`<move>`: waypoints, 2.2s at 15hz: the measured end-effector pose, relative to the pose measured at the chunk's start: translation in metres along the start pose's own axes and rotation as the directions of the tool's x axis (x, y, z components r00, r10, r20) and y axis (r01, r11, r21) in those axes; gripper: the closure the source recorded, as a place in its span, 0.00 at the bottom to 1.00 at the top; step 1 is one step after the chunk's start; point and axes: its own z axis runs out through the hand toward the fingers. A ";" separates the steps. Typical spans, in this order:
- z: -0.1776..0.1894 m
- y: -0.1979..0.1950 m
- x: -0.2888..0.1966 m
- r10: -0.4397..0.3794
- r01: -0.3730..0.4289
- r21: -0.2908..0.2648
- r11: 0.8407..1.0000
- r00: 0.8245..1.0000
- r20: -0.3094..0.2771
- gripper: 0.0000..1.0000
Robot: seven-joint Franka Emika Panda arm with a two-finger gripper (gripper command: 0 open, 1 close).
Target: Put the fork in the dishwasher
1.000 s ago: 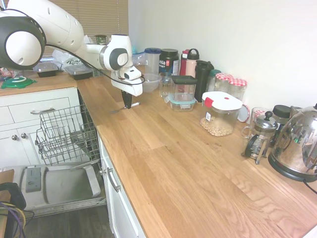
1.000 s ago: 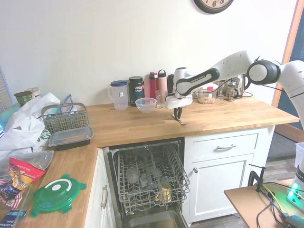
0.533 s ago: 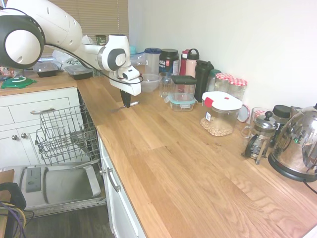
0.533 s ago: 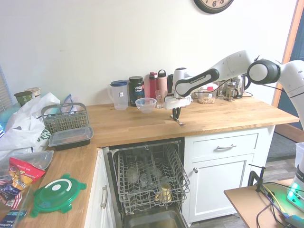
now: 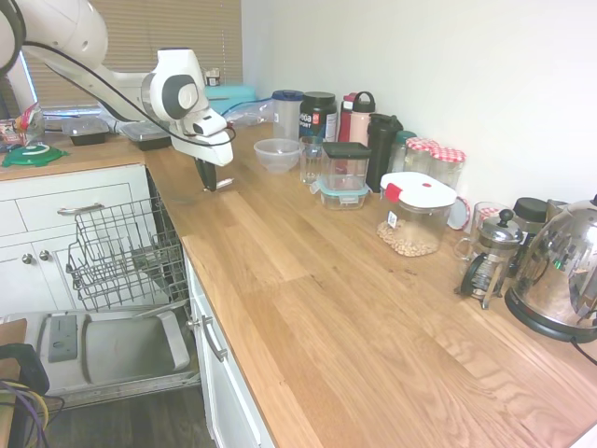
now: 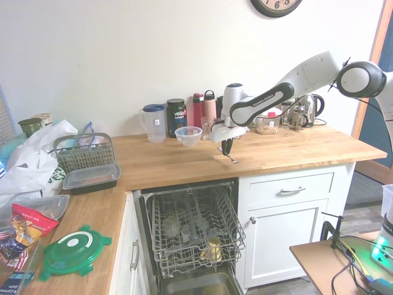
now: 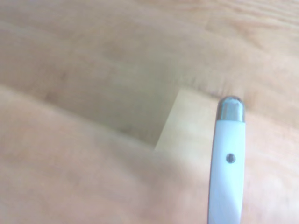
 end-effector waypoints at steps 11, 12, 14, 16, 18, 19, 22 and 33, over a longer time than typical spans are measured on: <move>0.007 -0.009 -0.204 -0.182 0.177 -0.059 0.982 0.979 -0.096 1.00; 0.020 -0.009 -0.214 -0.193 0.186 -0.075 0.980 0.977 -0.095 1.00; 0.050 -0.015 -0.245 -0.224 0.213 -0.114 0.970 0.970 -0.092 1.00; 0.075 -0.031 -0.289 -0.268 0.253 -0.152 0.955 0.960 -0.084 1.00; 0.095 -0.049 -0.327 -0.303 0.285 -0.181 0.941 0.949 -0.083 1.00; 0.107 -0.057 -0.334 -0.307 0.286 -0.193 0.939 0.948 -0.087 1.00; 0.159 -0.069 -0.302 -0.269 0.241 -0.250 0.938 0.959 -0.085 1.00; 0.234 -0.094 -0.264 -0.241 0.218 -0.335 0.917 0.970 -0.027 0.00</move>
